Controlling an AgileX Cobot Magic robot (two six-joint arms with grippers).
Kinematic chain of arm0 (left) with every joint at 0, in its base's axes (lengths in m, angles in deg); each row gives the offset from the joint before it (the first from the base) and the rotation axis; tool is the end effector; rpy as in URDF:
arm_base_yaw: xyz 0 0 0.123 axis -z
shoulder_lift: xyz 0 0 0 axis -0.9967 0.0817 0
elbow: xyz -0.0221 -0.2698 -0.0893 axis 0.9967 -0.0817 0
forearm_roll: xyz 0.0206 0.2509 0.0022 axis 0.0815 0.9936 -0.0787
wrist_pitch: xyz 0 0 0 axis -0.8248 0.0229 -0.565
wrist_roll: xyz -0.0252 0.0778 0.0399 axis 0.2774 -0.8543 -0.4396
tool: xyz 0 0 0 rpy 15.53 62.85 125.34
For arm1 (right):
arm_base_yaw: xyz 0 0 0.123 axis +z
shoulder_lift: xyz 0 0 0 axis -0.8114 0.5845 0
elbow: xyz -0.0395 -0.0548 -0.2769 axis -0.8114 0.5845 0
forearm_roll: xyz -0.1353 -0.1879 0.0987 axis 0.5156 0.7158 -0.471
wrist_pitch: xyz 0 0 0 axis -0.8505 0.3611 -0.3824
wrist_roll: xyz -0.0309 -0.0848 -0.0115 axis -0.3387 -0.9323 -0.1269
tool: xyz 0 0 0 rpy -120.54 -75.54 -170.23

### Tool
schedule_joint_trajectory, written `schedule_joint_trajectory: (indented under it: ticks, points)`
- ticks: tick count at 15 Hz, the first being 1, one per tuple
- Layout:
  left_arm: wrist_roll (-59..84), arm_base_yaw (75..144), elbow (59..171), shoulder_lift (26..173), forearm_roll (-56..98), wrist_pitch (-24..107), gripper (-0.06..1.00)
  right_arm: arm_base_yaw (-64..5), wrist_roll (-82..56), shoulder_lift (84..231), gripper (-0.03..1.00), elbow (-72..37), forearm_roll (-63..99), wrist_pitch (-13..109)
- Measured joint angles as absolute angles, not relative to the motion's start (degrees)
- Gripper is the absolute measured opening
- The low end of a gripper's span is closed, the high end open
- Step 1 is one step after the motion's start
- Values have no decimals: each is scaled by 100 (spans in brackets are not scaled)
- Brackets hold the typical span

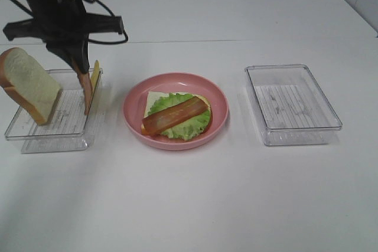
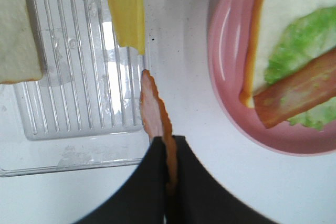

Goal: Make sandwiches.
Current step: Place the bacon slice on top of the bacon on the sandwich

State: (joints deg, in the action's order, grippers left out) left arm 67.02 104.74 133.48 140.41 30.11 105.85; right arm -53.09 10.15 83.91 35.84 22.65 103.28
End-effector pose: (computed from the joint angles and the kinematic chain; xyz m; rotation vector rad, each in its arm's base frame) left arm 0.3922 -0.1452 0.2469 -0.0538 2.9896 -0.1962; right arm -0.0054 0.0043 0.2639 -0.0253 2.1391 0.0762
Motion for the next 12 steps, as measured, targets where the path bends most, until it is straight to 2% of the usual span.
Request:
schedule_joint_trajectory:
  ticks: [4,8,12]
  points:
    - [6324,10474,14276,13990,2020,10671,0,-5309,1015,8391,98,3584,2265,10328]
    - [5167,10474,14293,14374,-209,10402,0,-5309,1015,8391,98,3584,2265,10328]
    - [4525,10474,14293,14975,-1326,10035,0,-5309,1015,8391,98,3584,2265,10328]
